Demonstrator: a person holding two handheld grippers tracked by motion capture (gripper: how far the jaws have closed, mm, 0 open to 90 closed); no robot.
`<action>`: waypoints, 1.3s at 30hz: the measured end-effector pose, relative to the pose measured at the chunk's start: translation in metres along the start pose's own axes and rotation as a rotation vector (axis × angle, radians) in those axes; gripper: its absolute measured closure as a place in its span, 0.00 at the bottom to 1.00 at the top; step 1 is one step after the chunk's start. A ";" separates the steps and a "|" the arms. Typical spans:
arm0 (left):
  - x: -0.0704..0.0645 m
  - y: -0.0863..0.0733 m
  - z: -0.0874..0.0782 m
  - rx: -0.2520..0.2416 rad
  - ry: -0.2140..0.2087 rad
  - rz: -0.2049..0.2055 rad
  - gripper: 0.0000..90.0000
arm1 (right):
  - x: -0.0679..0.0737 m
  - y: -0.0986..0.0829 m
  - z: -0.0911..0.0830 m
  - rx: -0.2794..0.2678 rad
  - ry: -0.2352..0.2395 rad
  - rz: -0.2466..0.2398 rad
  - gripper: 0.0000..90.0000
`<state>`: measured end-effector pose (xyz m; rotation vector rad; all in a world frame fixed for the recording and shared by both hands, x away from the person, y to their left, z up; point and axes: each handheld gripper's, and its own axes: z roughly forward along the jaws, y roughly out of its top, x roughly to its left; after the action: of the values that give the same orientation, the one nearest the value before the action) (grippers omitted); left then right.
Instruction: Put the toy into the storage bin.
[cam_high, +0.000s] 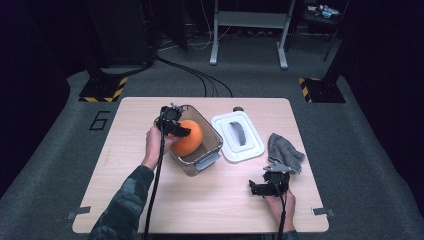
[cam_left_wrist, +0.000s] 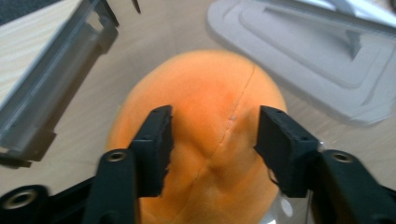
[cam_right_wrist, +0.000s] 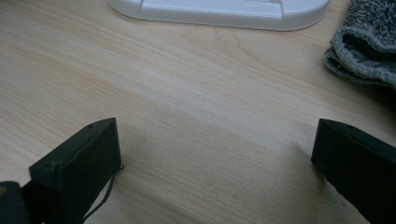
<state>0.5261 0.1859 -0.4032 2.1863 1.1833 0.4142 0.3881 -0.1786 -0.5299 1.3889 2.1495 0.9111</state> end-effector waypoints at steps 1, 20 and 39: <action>0.001 -0.001 -0.004 -0.005 -0.005 -0.005 0.42 | 0.000 0.000 0.000 0.000 0.000 0.000 0.01; 0.016 -0.025 -0.060 -0.110 -0.012 -0.008 0.13 | 0.000 0.000 0.000 0.000 0.000 0.000 0.01; 0.029 -0.062 -0.088 -0.183 0.019 -0.041 0.12 | 0.000 0.000 0.000 0.000 0.000 0.001 0.00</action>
<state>0.4559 0.2682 -0.3763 2.0019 1.1513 0.5064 0.3882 -0.1785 -0.5299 1.3897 2.1486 0.9114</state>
